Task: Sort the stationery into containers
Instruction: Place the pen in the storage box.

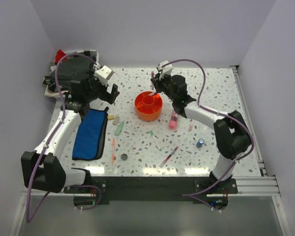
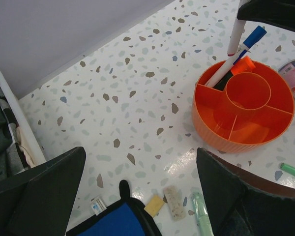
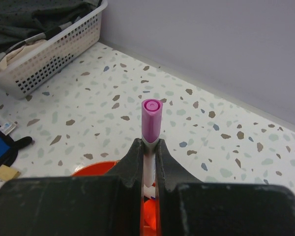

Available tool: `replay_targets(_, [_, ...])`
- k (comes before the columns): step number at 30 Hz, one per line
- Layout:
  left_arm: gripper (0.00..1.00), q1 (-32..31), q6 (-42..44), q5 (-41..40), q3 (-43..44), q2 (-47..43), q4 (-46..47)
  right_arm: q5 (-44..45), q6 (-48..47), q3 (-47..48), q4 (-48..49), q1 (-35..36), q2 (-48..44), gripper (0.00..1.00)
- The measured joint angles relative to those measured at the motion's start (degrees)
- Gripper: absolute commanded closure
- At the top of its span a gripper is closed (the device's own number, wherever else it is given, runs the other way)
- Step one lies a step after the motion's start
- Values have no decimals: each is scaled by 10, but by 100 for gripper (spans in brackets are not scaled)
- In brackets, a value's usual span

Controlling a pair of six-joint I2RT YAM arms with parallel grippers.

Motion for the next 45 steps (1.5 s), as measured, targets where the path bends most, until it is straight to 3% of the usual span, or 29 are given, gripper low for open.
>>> replay_targets(16, [0, 5, 6, -11, 5, 33, -17, -12, 16, 3, 41, 14, 65, 100])
replay_targets(19, [0, 5, 10, -12, 6, 33, -17, -12, 16, 3, 42, 14, 65, 89])
replay_targets(20, [0, 5, 11, -12, 6, 33, -17, -12, 16, 3, 41, 14, 65, 80])
replay_targets(23, [0, 5, 11, -12, 6, 33, -17, -14, 17, 5, 33, 14, 65, 70])
replay_targets(33, [0, 6, 10, -11, 6, 30, -11, -10, 15, 10, 0, 14, 59, 60])
replay_targets(38, [0, 7, 9, -7, -4, 9, 10, 16, 13, 10, -71, 14, 0, 58])
replay_targets(45, [0, 14, -8, 5, -35, -26, 65, 79, 22, 9, -151, 14, -162, 57])
